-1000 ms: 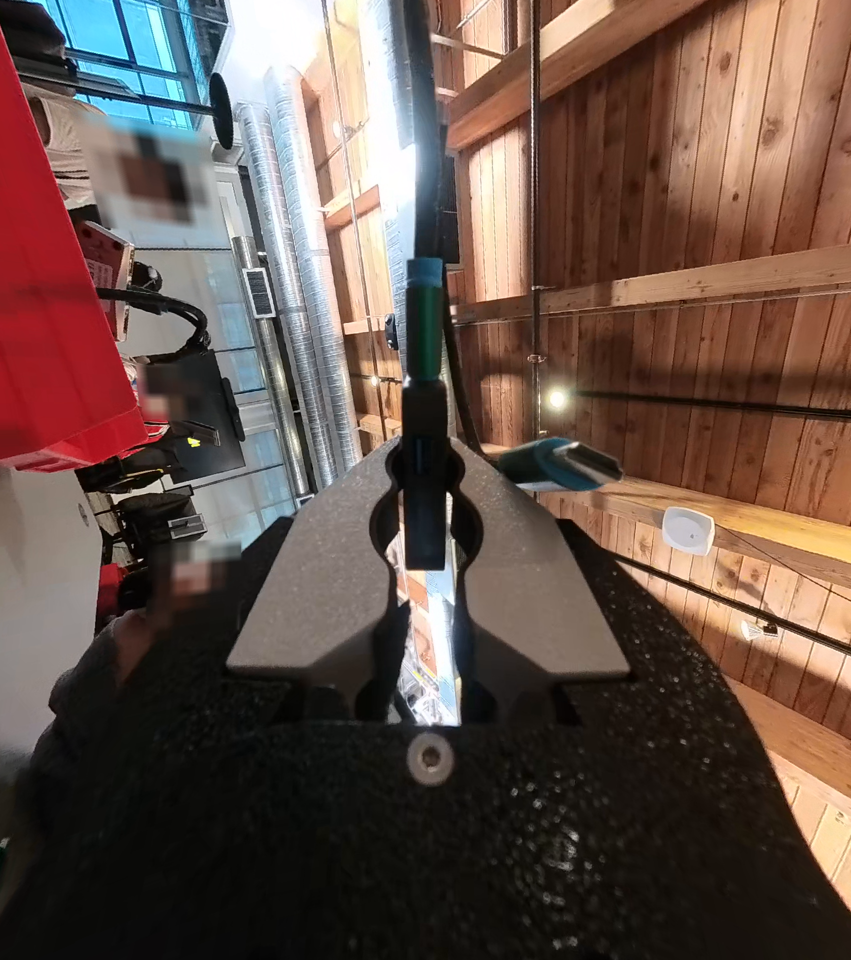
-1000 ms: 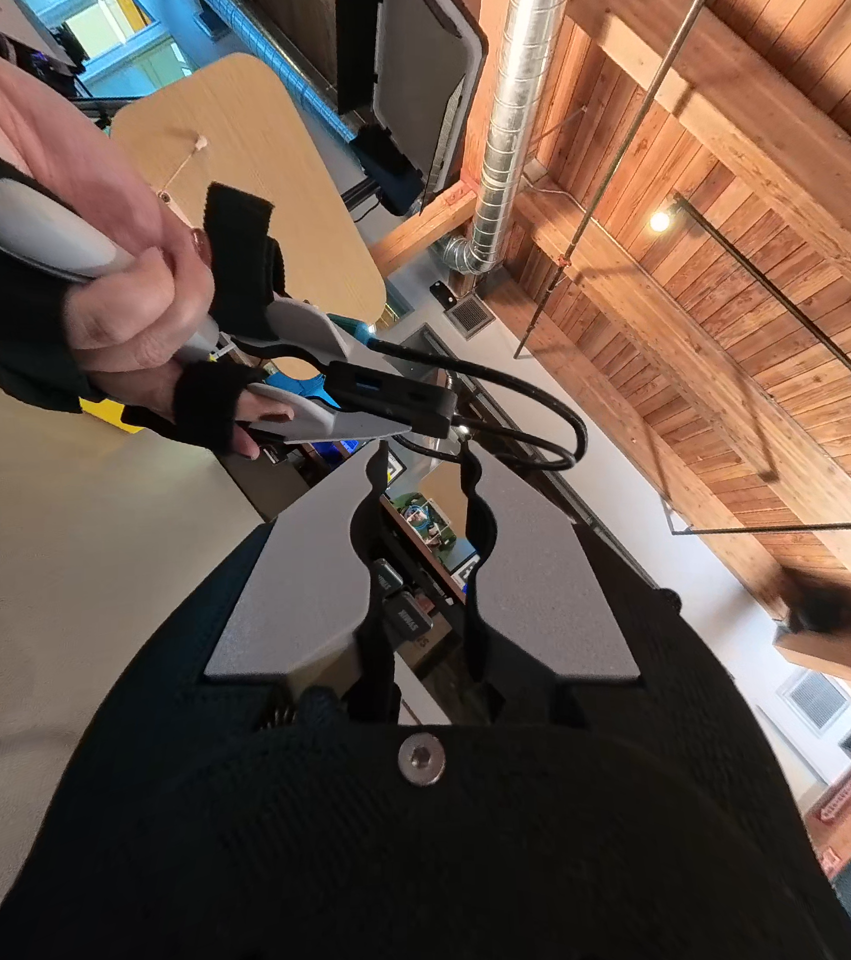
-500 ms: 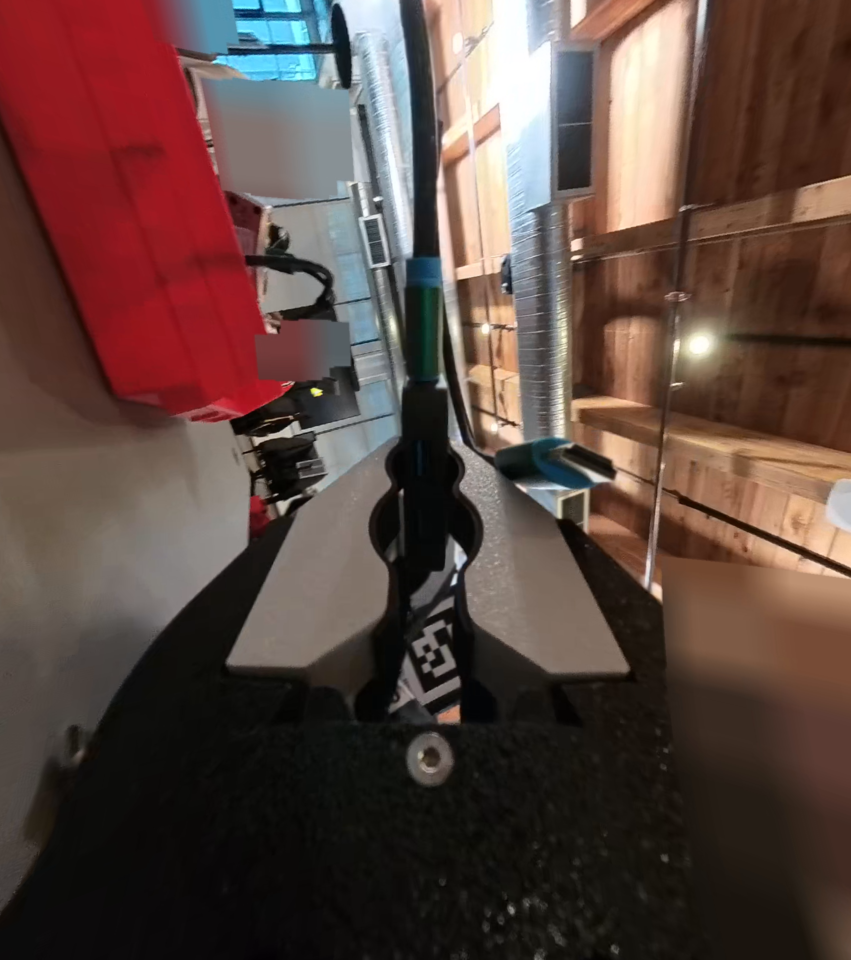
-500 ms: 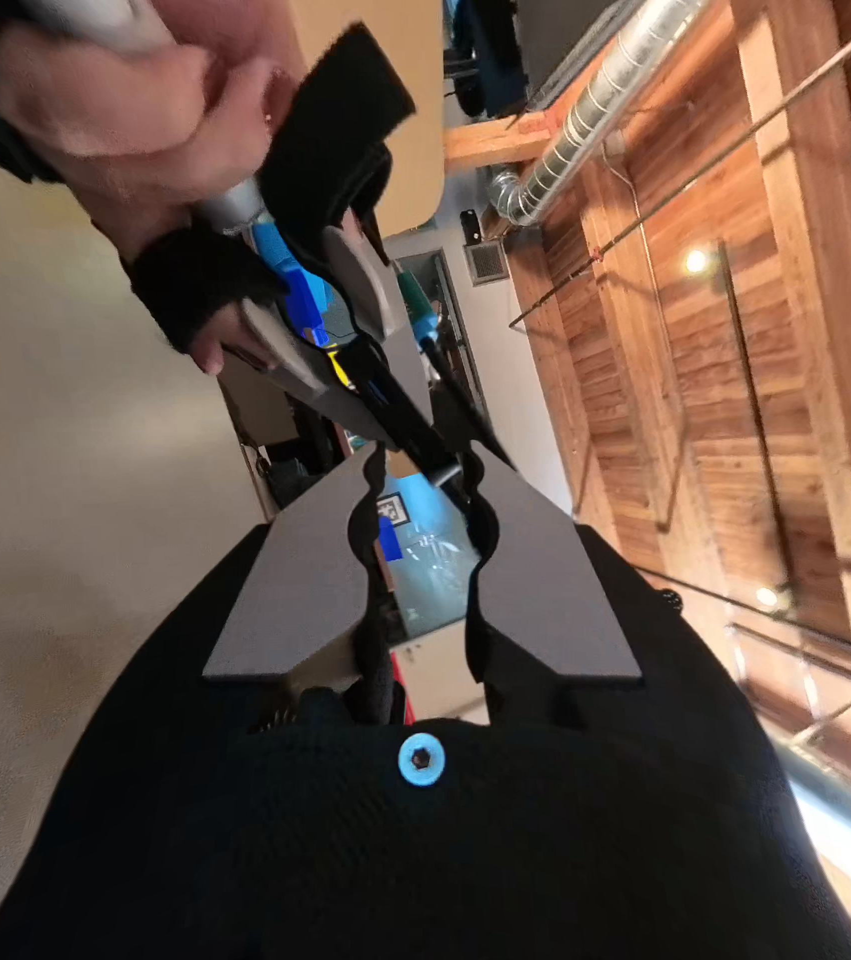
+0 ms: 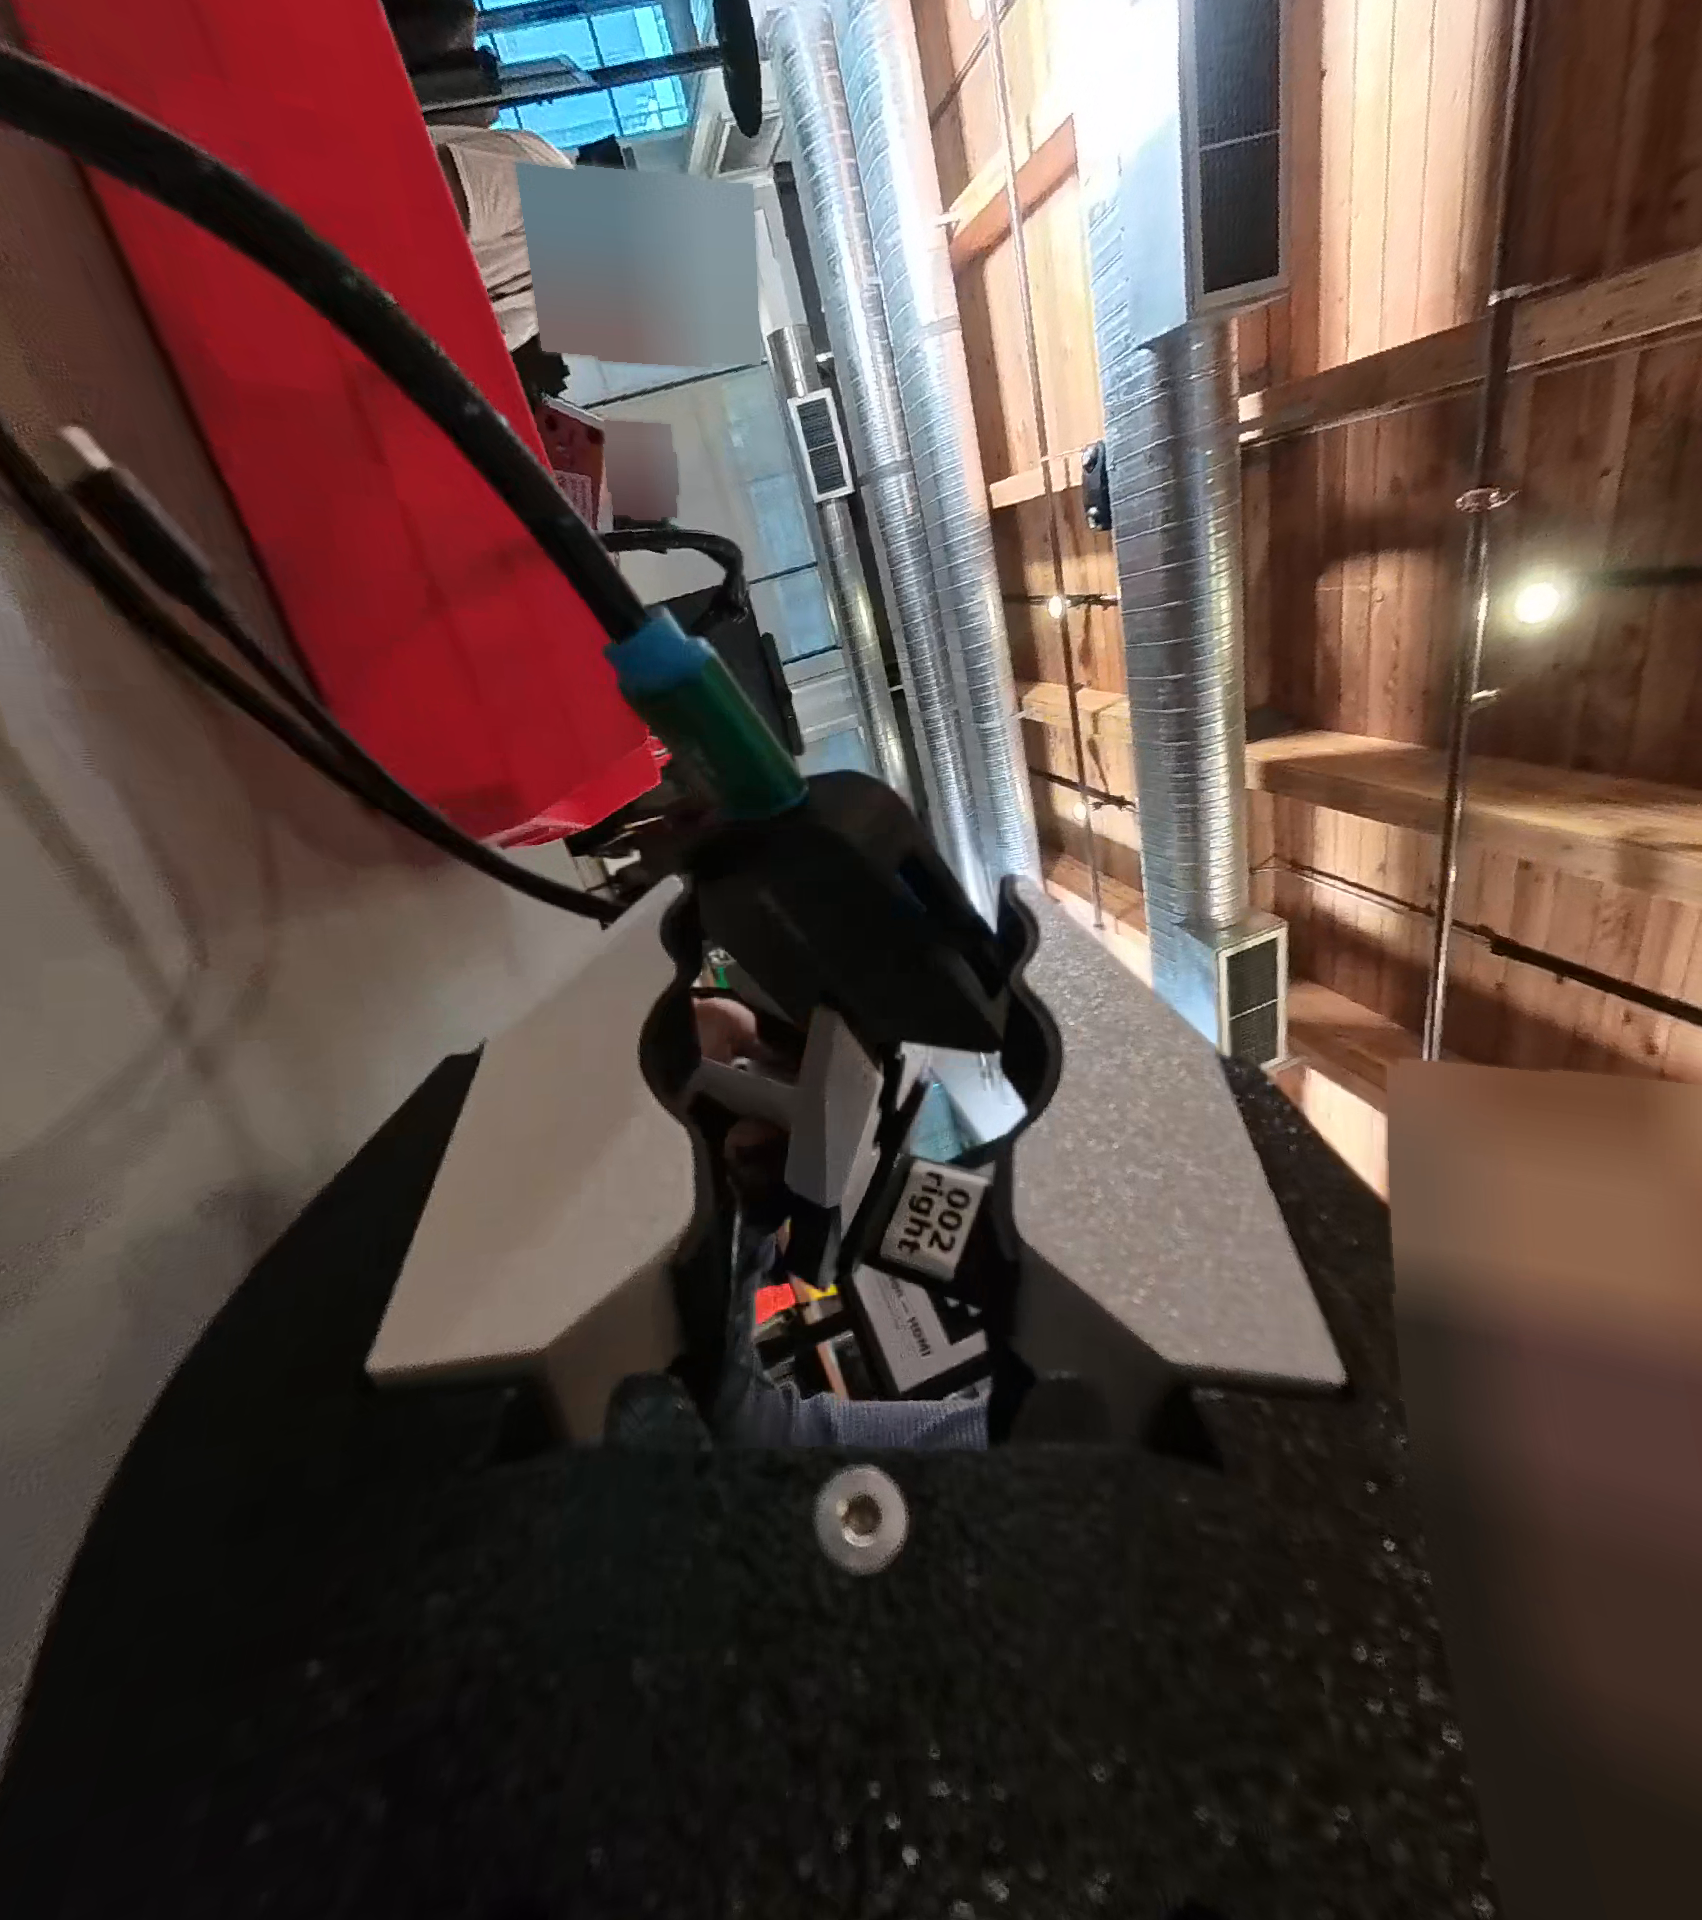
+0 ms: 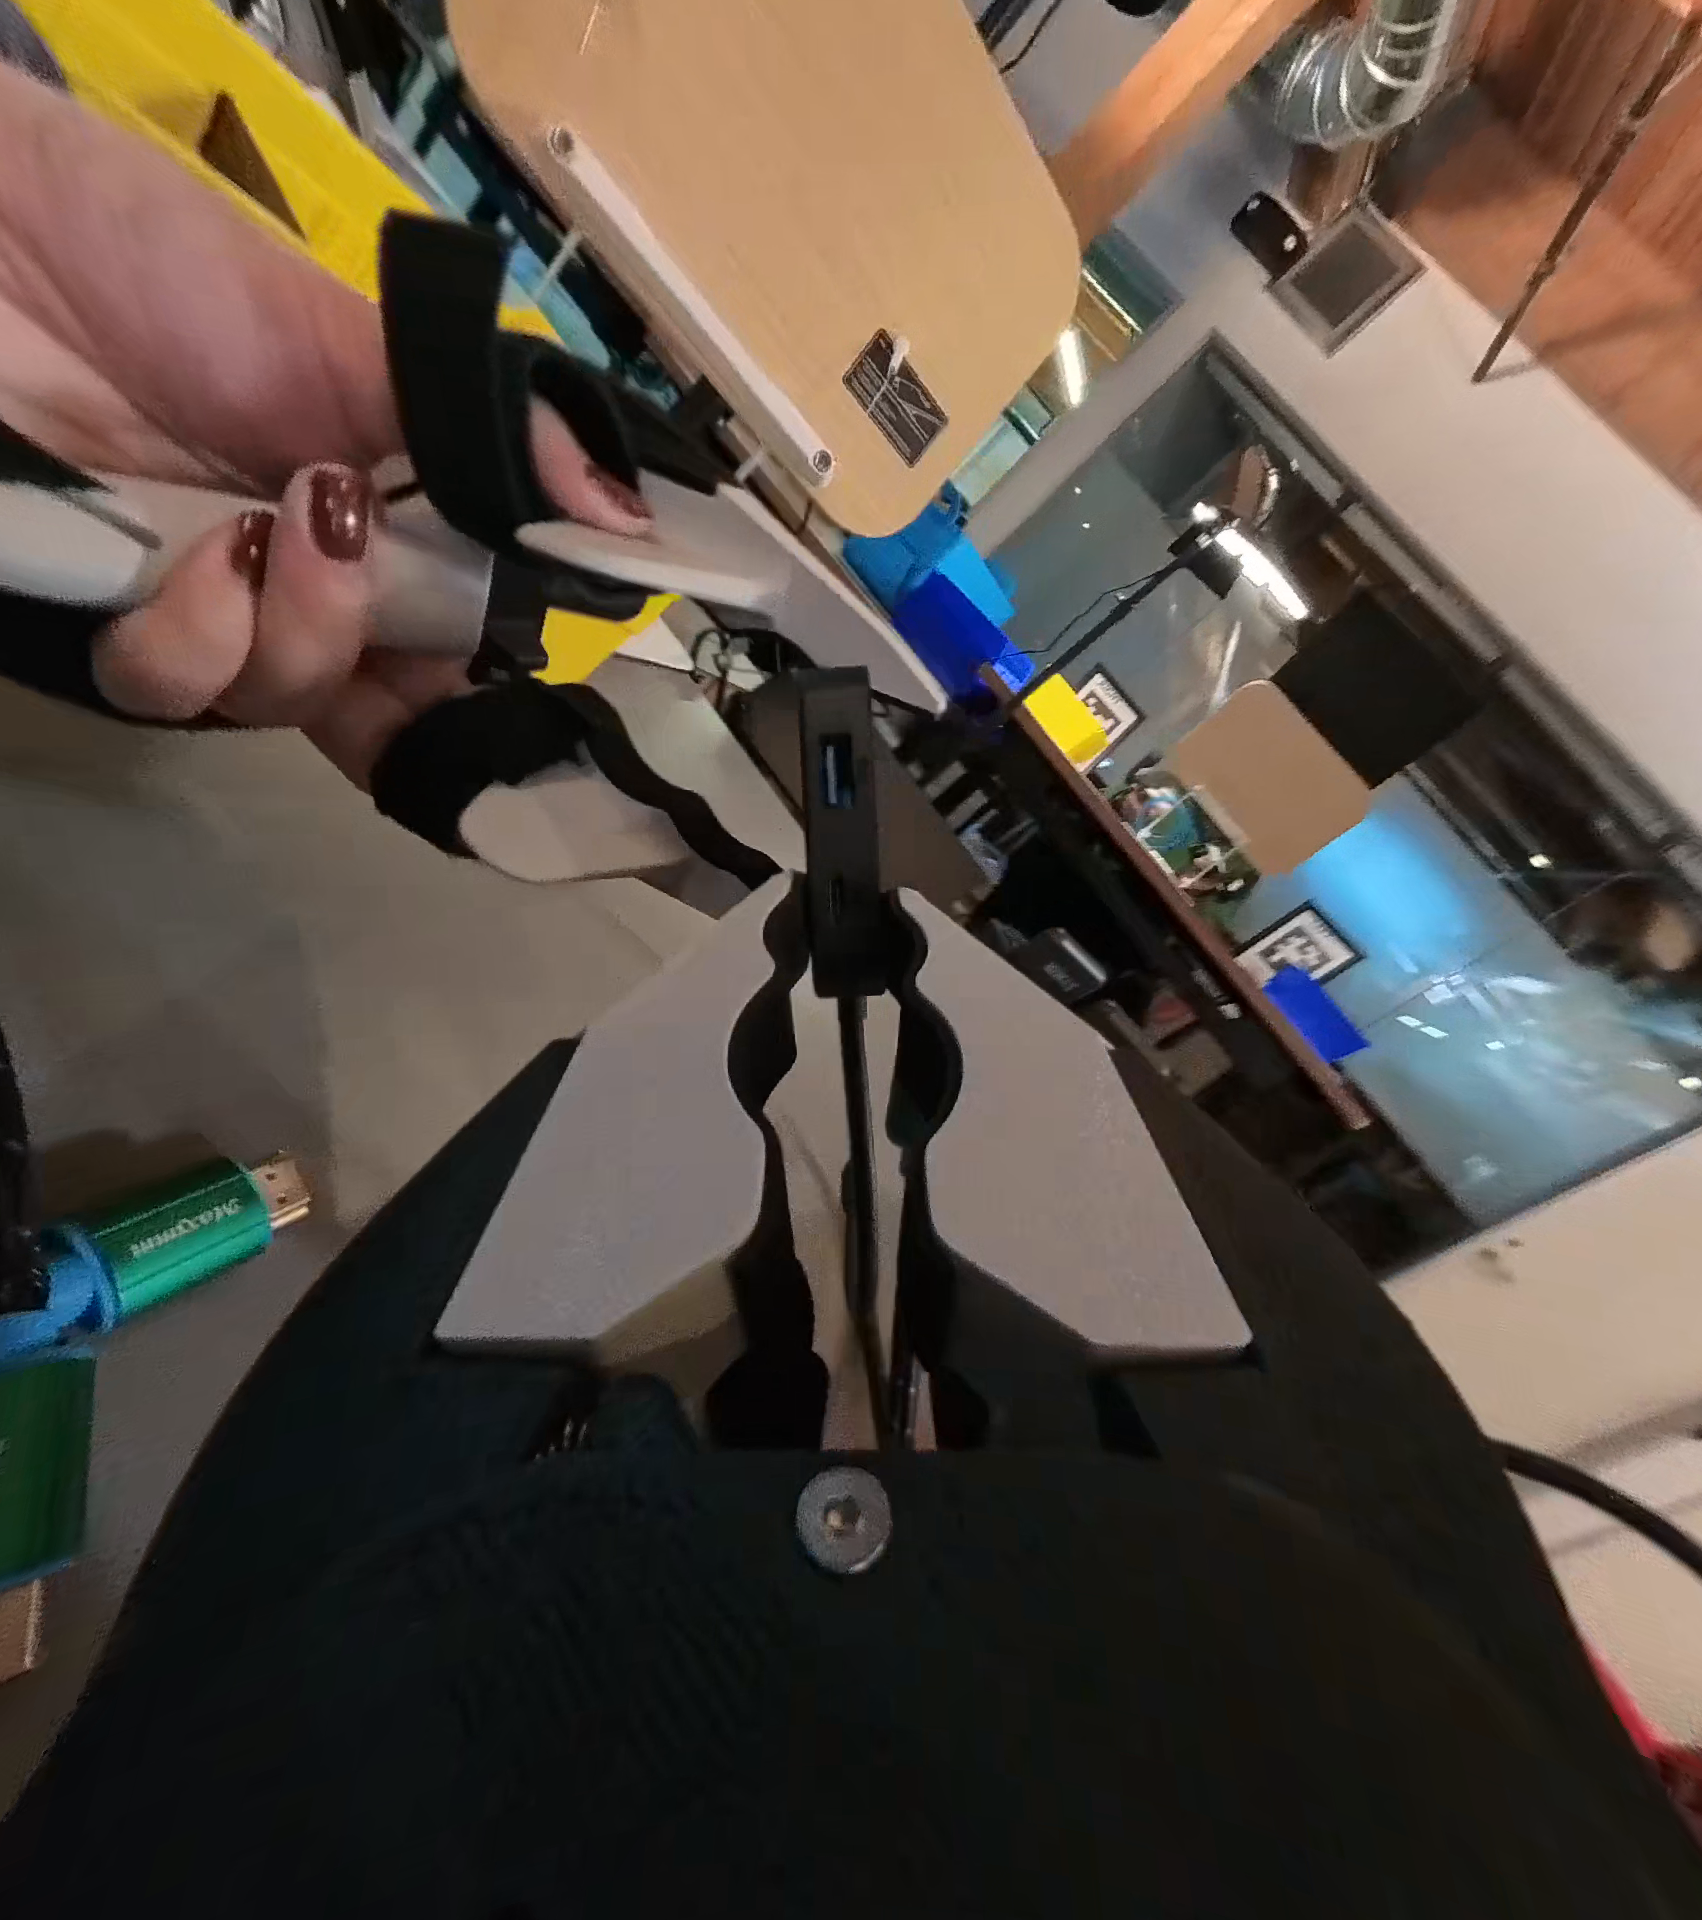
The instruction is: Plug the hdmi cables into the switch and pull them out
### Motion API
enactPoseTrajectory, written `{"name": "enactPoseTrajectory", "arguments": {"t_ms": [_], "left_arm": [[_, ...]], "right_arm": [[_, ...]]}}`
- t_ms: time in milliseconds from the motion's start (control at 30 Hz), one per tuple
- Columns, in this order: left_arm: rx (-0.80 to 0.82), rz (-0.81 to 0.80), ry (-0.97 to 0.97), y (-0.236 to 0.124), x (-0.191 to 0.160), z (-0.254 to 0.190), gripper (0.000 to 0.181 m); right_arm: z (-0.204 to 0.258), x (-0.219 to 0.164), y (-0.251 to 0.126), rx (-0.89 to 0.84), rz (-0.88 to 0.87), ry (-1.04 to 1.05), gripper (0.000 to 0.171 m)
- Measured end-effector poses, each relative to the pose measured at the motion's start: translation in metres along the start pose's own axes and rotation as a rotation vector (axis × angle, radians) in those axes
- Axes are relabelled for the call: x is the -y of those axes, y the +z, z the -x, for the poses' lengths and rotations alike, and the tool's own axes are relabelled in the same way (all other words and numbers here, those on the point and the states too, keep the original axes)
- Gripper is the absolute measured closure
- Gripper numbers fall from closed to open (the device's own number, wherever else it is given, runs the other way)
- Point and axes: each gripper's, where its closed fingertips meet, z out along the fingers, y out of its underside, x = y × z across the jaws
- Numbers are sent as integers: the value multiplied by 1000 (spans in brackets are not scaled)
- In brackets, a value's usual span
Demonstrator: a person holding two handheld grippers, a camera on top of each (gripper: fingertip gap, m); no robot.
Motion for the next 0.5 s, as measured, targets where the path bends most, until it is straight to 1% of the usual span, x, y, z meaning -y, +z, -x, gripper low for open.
{"name": "enactPoseTrajectory", "arguments": {"t_ms": [167,500], "left_arm": [[-4,-3,-3,-1,1,0,127],[-10,-7,3,-4,3,-1,132]], "right_arm": [[-4,-2,-2,25,-19,115,159],[-7,-4,-2,31,-27,168,159]]}}
